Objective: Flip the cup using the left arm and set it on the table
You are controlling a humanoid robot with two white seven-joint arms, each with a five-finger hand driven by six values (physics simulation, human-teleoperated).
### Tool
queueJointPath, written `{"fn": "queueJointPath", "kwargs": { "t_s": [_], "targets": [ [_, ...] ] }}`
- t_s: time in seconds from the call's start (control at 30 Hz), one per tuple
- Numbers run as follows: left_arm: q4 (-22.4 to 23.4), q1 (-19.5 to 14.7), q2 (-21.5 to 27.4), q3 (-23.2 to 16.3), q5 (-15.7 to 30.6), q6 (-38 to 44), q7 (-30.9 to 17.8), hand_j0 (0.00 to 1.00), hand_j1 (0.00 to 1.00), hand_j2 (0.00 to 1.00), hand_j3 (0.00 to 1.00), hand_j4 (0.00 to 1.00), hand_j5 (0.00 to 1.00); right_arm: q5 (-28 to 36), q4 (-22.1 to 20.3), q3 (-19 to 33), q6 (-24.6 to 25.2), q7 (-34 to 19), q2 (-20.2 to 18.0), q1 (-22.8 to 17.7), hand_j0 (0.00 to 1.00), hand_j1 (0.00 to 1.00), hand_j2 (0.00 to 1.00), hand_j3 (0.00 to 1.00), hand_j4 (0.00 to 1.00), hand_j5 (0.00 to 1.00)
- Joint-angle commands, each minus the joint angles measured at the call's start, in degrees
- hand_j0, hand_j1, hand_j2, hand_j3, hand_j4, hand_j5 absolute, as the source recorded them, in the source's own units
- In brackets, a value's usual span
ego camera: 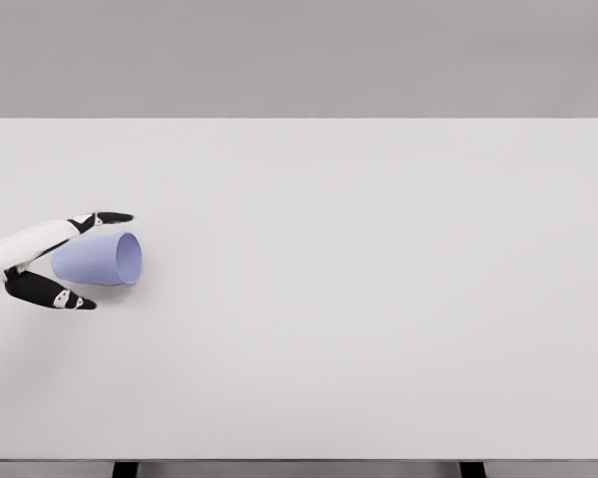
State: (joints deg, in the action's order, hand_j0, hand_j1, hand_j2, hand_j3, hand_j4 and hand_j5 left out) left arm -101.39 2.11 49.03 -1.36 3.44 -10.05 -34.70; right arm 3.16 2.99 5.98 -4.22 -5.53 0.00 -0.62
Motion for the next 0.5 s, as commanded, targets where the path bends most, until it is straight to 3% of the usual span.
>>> {"fn": "queueJointPath", "kwargs": {
  "t_s": [0.0, 0.13, 0.3, 0.47],
  "targets": [
    [-0.03, -0.17, -0.68, 0.04, -2.38, 5.92, -0.30, 1.00, 1.00, 1.00, 1.00, 1.00, 1.00, 0.00, 0.00, 0.00, 0.00, -0.01, 0.00, 0.00, 1.00, 1.00, 1.00, 1.00, 1.00, 1.00],
    [-0.03, -3.78, -6.48, -0.05, -10.47, 7.85, -0.30, 1.00, 1.00, 1.00, 1.00, 1.00, 1.00, 0.00, 0.00, 0.00, 0.00, -0.01, 0.00, 0.00, 1.00, 1.00, 1.00, 1.00, 1.00, 1.00],
    [-0.03, -4.22, -9.65, -0.13, -17.94, 10.40, -0.30, 1.00, 1.00, 1.00, 1.00, 1.00, 1.00, 0.00, 0.00, 0.00, 0.00, -0.01, 0.00, 0.09, 1.00, 1.00, 1.00, 1.00, 1.00, 1.00],
    [-0.03, -4.04, -9.65, -0.22, -18.73, 10.75, -0.30, 1.00, 1.00, 1.00, 1.00, 1.00, 1.00, 0.00, 0.00, 0.00, 0.00, -0.01, 0.00, 0.00, 1.00, 1.00, 1.00, 1.00, 1.00, 1.00]
  ]
}}
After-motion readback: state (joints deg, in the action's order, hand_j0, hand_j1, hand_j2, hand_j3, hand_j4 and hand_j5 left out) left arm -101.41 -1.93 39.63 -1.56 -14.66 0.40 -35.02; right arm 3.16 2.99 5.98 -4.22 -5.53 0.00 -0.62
